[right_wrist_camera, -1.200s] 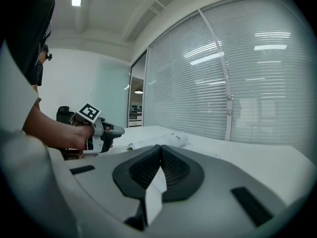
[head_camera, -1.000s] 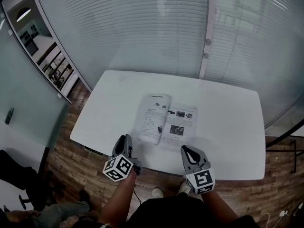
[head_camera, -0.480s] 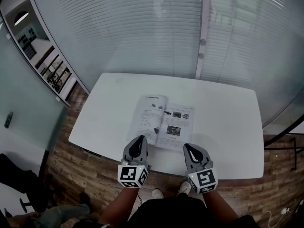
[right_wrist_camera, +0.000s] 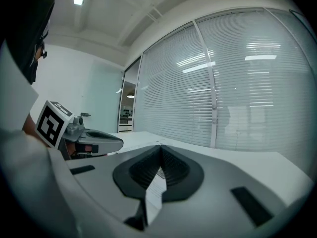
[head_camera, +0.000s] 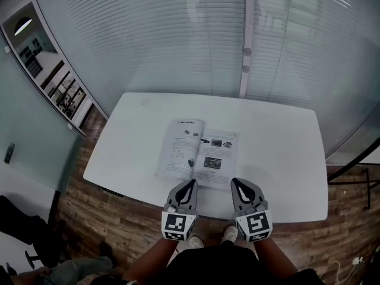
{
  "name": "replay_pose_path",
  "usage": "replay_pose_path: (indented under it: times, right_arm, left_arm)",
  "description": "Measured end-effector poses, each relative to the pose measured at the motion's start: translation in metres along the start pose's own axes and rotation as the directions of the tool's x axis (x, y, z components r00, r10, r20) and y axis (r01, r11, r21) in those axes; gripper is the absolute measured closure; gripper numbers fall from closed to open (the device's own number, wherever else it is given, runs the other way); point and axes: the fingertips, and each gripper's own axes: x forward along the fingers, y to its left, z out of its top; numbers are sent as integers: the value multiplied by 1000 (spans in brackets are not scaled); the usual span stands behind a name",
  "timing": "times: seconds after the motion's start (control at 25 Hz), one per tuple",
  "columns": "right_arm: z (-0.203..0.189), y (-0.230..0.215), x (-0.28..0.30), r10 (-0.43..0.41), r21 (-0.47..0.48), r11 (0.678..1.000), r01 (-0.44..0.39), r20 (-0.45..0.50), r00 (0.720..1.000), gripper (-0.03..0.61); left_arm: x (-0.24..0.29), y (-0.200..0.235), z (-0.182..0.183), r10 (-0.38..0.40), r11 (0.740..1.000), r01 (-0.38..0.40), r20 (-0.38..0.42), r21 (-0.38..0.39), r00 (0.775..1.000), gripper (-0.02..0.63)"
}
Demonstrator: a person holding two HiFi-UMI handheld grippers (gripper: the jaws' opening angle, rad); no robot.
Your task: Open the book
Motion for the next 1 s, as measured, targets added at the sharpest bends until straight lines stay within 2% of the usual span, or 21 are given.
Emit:
replay_pose_path:
  times: [0.24,0.72,1.0]
  right_arm:
    - [2,7,-1,35,-37,999,-36,-13,999,572]
    - [-1,5,-7,16,-76,997,-18,-31,999,574]
    - [-5,3,-9,6,-68,998,-8,-33,999,574]
  left_arm:
    - [0,-15,-4,-51,999,51,-8,-10,999,600]
    - [-1,-29,-5,-89,996,89,-15,14,996,600]
    - [0,-33,-5,-105,994,106,-20,27,994,600]
